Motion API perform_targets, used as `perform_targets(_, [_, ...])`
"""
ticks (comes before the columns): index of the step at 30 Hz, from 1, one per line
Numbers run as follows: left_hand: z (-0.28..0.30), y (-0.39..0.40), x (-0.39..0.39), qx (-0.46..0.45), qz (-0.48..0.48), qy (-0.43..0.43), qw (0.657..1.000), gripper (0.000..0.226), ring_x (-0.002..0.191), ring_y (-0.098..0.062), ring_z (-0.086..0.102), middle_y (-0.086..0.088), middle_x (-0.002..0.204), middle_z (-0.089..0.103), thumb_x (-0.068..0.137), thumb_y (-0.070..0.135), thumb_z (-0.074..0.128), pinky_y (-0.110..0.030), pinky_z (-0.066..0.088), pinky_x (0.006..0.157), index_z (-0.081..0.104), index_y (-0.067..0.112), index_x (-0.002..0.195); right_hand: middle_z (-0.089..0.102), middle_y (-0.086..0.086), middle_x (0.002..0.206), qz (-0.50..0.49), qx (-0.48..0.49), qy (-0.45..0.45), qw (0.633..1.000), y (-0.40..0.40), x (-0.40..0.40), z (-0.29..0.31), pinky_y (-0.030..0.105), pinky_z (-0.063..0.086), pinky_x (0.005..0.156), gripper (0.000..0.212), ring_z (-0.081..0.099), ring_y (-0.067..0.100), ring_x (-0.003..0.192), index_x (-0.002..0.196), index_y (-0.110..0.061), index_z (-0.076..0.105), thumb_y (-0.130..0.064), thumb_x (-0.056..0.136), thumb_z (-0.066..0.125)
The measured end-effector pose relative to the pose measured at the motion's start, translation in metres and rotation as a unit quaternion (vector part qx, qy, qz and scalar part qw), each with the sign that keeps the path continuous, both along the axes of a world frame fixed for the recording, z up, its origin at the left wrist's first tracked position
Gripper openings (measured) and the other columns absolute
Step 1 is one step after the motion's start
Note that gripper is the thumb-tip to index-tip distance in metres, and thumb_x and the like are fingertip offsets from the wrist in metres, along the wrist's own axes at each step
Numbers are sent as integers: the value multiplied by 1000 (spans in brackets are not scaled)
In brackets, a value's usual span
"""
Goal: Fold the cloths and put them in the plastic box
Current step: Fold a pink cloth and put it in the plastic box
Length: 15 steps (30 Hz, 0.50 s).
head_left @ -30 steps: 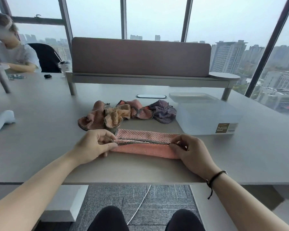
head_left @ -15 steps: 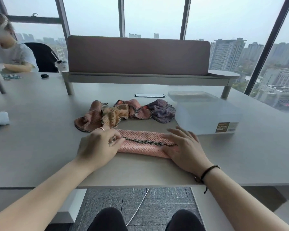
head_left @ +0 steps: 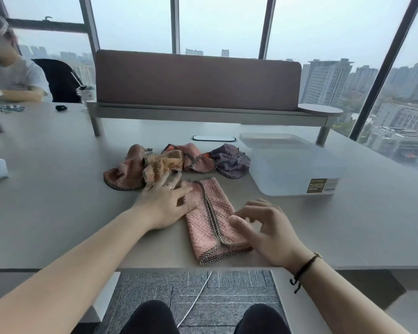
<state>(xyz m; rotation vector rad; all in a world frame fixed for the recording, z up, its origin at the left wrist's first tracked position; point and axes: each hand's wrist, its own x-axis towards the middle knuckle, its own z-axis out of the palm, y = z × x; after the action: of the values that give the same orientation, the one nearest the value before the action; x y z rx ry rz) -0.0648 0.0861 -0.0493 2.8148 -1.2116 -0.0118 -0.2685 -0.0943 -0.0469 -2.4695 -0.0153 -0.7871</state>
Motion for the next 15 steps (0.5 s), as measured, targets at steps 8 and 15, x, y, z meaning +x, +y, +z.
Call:
perform_targets(8, [-2, -12, -1, -228, -132, 18, 965, 42, 144, -9, 34, 8, 154, 42, 97, 45, 52, -41, 30, 119, 58, 29, 136, 30, -31, 153, 37, -184, 204, 961, 4, 9, -6, 37, 15, 121, 65, 17, -7, 145, 143, -51, 37, -80, 84, 34])
perform_targets(15, [-5, -15, -10, 10, -100, 69, 993, 95, 151, -6, -3, 16, 164, 2, 78, 85, 11, -43, 3, 124, 8, 32, 157, 51, -33, 135, 56, -88, 194, 975, -3, 8, -4, 34, 31, 110, 42, 39, -4, 127, 123, -56, 59, -66, 92, 32])
